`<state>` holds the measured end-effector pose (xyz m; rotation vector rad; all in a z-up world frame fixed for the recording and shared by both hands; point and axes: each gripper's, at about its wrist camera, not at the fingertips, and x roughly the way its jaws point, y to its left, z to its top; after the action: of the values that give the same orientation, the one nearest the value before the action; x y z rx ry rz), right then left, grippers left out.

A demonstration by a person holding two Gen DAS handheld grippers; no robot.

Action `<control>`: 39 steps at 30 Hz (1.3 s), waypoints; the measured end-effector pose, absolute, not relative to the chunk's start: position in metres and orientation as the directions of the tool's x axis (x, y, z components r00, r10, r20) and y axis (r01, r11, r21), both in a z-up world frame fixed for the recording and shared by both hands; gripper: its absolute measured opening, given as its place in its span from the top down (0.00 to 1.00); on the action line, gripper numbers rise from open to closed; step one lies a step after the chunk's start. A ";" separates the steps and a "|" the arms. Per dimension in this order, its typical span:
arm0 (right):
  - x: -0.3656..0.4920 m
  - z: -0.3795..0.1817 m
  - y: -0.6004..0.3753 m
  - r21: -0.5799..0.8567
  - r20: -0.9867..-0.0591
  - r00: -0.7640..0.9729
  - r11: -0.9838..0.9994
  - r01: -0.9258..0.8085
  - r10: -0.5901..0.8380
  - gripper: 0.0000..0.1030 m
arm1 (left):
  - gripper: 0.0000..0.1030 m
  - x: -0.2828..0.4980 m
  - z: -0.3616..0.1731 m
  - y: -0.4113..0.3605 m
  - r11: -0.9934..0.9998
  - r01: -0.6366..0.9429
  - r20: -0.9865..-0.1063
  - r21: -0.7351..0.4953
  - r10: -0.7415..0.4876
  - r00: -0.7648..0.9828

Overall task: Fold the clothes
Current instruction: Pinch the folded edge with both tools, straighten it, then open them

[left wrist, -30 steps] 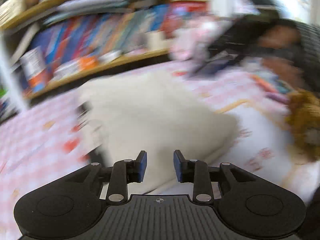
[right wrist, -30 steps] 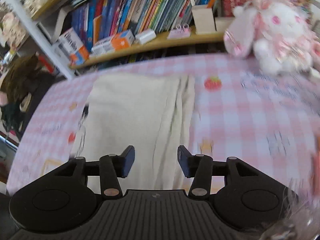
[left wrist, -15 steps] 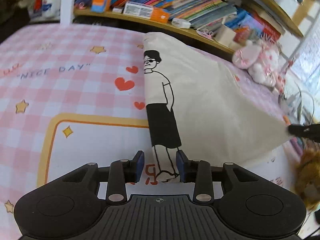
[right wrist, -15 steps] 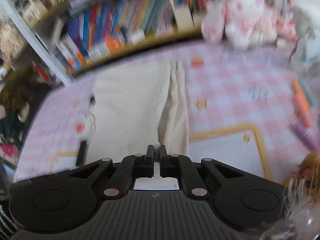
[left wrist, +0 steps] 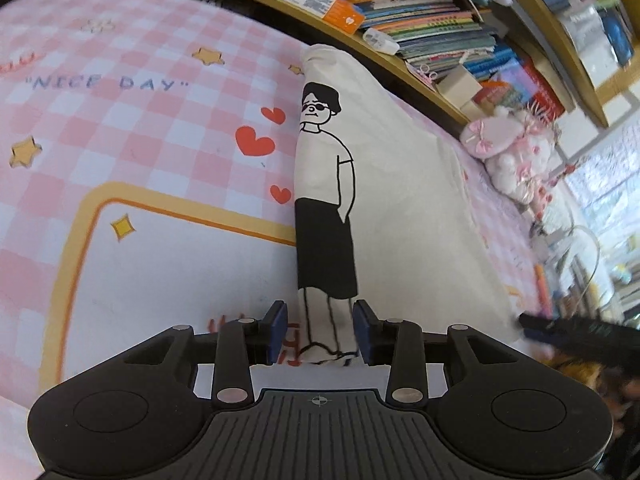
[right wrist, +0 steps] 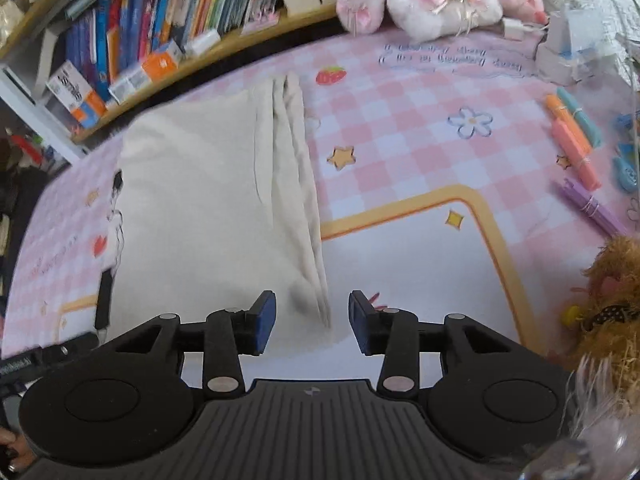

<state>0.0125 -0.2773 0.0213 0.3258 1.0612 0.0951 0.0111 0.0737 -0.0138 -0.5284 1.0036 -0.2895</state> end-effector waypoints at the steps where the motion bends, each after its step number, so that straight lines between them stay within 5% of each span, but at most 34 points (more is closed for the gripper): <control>1: 0.014 0.015 -0.276 0.299 -0.853 0.470 0.950 0.087 0.226 0.67 | 0.68 0.013 -0.015 0.073 0.831 -0.009 -0.718 -0.557 -0.476 0.508; 3: 0.018 0.007 -0.281 0.320 -0.857 0.460 0.940 0.118 0.234 0.73 | 0.72 0.016 -0.016 0.070 0.825 -0.002 -0.714 -0.566 -0.489 0.501; 5: 0.016 0.000 -0.285 0.366 -0.846 0.461 0.921 0.137 0.267 0.84 | 0.93 0.019 -0.021 0.071 0.805 -0.019 -0.707 -0.593 -0.509 0.492; 6: 0.015 -0.001 -0.286 0.378 -0.843 0.463 0.914 0.148 0.273 0.84 | 0.95 0.020 -0.025 0.074 0.789 -0.039 -0.701 -0.613 -0.521 0.487; 12: 0.003 -0.002 -0.279 0.406 -0.844 0.429 0.906 0.121 0.322 0.89 | 0.97 -0.003 -0.002 0.099 0.745 0.033 -0.608 -0.666 -0.568 0.554; 16: -0.012 -0.003 -0.267 0.426 -0.846 0.390 0.901 0.085 0.363 0.89 | 0.97 -0.017 -0.014 0.125 0.740 -0.033 -0.648 -0.672 -0.566 0.509; 26: -0.034 0.000 -0.237 0.323 -0.882 0.346 0.945 -0.048 0.319 0.87 | 0.95 -0.037 -0.018 0.134 0.793 -0.003 -0.714 -0.609 -0.547 0.436; 30: -0.034 0.006 -0.236 0.271 -0.889 0.373 0.962 -0.040 0.266 0.71 | 0.87 -0.029 -0.005 0.120 0.867 0.122 -0.772 -0.483 -0.487 0.408; 34: -0.035 0.021 -0.230 0.209 -0.861 0.459 0.975 -0.073 0.219 0.70 | 0.68 -0.017 0.014 0.113 0.901 0.225 -0.776 -0.371 -0.434 0.459; 39: -0.032 0.017 -0.218 0.160 -0.864 0.468 0.983 -0.093 0.185 0.71 | 0.66 0.014 0.025 0.121 0.909 0.232 -0.736 -0.347 -0.417 0.533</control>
<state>-0.0320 -0.2181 0.0175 0.0945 1.0711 0.1711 0.0142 0.1213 0.0254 -0.2171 0.9322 -0.3904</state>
